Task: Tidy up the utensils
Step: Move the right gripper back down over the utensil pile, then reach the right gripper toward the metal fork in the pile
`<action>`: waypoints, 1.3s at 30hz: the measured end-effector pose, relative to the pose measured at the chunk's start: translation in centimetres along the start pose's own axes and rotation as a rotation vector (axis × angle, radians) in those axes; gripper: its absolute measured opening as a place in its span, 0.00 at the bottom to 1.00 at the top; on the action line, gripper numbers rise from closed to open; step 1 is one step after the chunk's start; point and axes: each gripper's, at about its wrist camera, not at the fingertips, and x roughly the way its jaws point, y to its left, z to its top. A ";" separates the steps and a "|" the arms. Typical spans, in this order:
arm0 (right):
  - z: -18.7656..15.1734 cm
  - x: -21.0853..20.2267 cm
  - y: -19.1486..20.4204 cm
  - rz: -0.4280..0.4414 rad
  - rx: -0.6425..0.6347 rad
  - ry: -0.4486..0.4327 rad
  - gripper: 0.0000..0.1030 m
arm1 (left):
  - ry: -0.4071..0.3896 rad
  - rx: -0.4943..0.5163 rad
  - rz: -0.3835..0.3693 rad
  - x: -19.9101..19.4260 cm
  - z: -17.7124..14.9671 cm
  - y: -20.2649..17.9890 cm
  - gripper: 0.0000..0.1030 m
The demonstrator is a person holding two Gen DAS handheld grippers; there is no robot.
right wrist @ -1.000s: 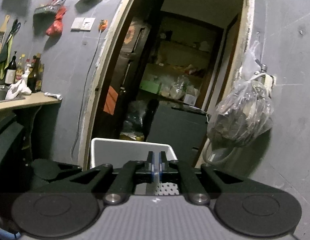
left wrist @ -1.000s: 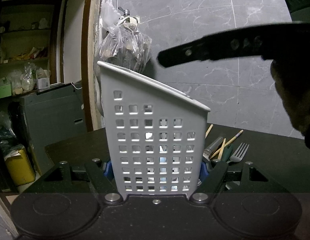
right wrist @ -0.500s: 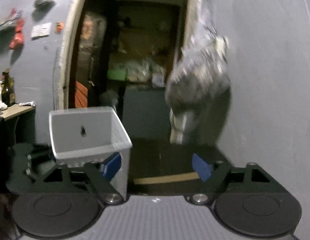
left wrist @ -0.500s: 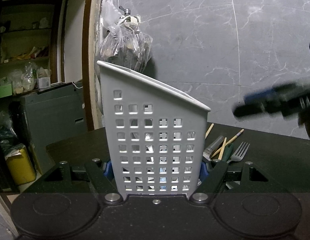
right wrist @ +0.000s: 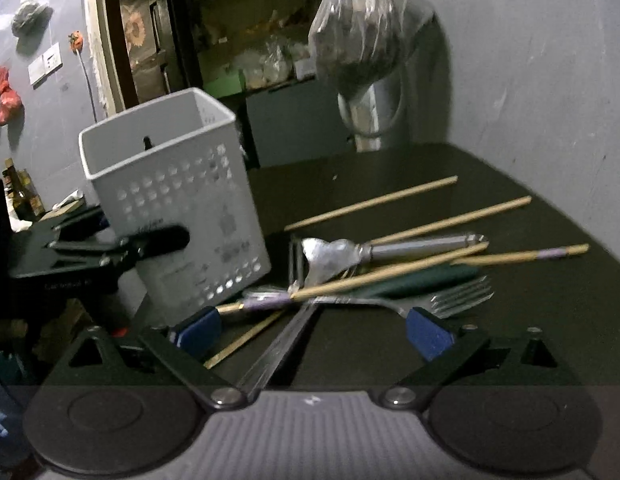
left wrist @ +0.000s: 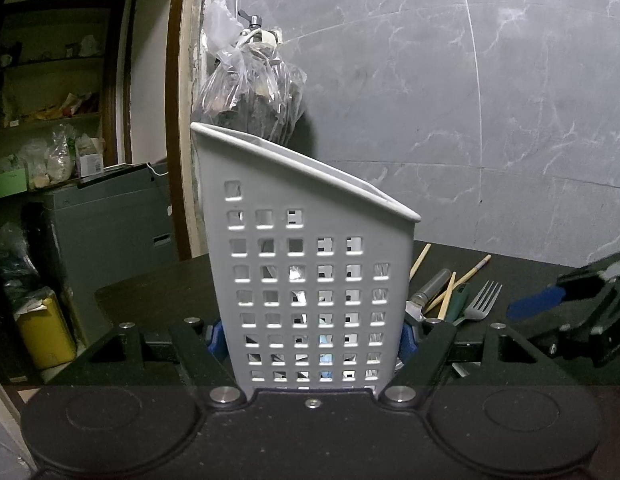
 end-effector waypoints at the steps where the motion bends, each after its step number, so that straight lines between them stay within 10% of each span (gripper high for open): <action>1: -0.1 0.2 0.0 0.010 0.006 0.010 0.99 | 0.000 0.000 0.000 0.0 0.0 0.0 0.74; 15: -0.7 2.3 0.3 0.066 0.054 0.057 0.93 | 0.000 0.001 0.001 -0.1 0.0 0.0 0.74; 31: -0.8 2.2 1.0 -0.012 0.014 0.067 0.17 | 0.002 0.001 0.001 -0.1 0.0 -0.1 0.74; 39: -1.3 1.1 1.2 -0.077 -0.042 0.087 0.13 | 0.002 0.001 0.002 -0.1 0.0 -0.1 0.74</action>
